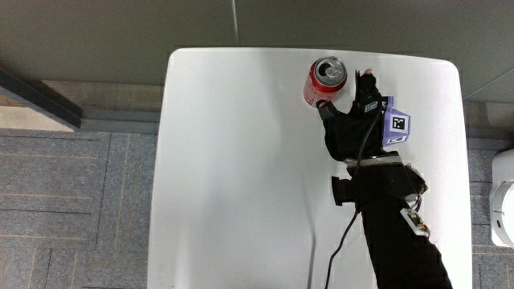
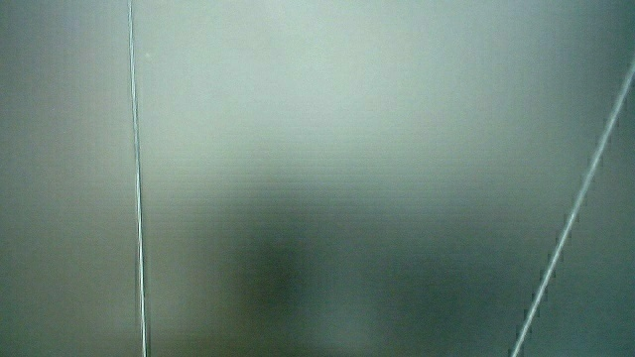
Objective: Place coca cola
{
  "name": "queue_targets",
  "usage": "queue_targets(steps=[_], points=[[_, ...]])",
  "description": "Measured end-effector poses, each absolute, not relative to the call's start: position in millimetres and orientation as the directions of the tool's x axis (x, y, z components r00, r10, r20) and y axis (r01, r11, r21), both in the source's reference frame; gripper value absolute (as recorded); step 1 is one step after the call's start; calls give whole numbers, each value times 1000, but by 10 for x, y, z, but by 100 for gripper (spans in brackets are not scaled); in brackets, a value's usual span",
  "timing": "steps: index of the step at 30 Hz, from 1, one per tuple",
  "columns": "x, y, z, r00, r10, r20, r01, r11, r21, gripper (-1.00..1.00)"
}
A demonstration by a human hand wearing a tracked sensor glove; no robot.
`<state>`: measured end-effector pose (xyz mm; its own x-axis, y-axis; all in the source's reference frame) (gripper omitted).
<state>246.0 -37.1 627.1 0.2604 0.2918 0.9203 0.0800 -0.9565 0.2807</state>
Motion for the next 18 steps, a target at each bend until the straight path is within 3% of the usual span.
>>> queue_targets(steps=[5, 10, 14, 15, 16, 18], points=[[2446, -346, 6251, 278, 340, 898, 85, -940, 330, -100], [2478, -339, 6283, 309, 325, 894, 74, -945, 319, -100], [2475, -349, 6195, 384, 367, 847, 68, -926, 370, -100], [2525, -344, 6356, 431, 385, 816, 73, -916, 394, -100], [2484, -358, 6190, 432, 359, 827, 58, -927, 372, -100], [2462, -371, 6089, 510, 379, 772, 50, -909, 414, -100]])
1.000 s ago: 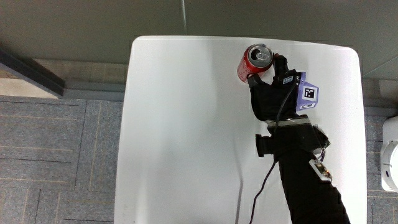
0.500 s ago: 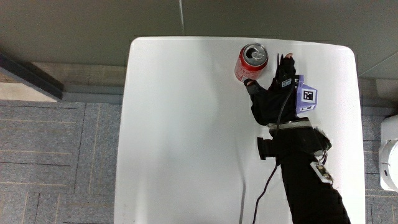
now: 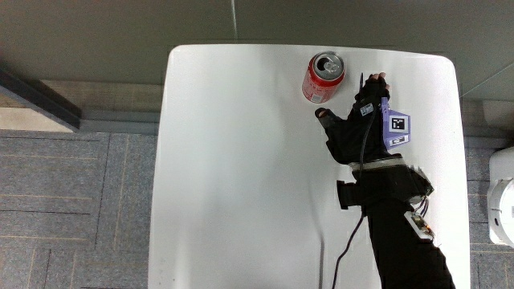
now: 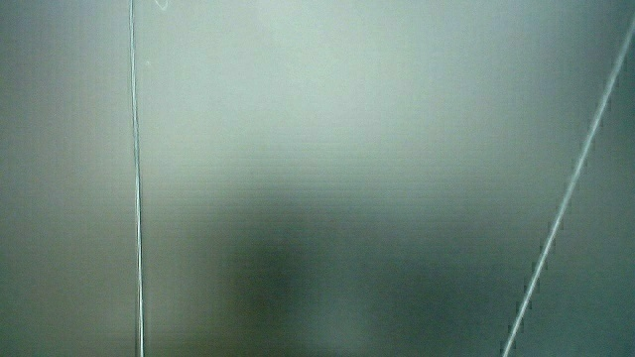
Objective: Place coca cola
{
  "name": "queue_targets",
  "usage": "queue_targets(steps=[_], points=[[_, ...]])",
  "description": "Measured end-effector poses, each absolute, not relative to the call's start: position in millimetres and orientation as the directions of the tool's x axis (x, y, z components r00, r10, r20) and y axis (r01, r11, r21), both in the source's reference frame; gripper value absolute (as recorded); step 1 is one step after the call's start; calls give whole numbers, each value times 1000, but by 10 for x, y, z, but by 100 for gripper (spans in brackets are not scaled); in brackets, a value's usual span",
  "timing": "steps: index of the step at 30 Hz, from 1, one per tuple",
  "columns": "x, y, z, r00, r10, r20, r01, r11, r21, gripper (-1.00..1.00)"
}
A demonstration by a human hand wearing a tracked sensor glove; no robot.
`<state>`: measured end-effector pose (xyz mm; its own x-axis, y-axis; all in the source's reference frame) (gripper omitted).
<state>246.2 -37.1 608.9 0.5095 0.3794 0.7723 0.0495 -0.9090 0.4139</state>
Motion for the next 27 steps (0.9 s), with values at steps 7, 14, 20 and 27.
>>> queue_targets(steps=[7, 14, 20, 27], points=[[2407, -459, 5914, 761, 278, 586, -13, -897, 443, -100], [2463, -378, 5923, 820, 207, 533, -59, -896, 440, -100], [2530, -231, 5927, 832, 225, 508, -59, -873, 484, -100], [2653, -159, 5880, 848, 134, 513, -101, -909, 405, -100]])
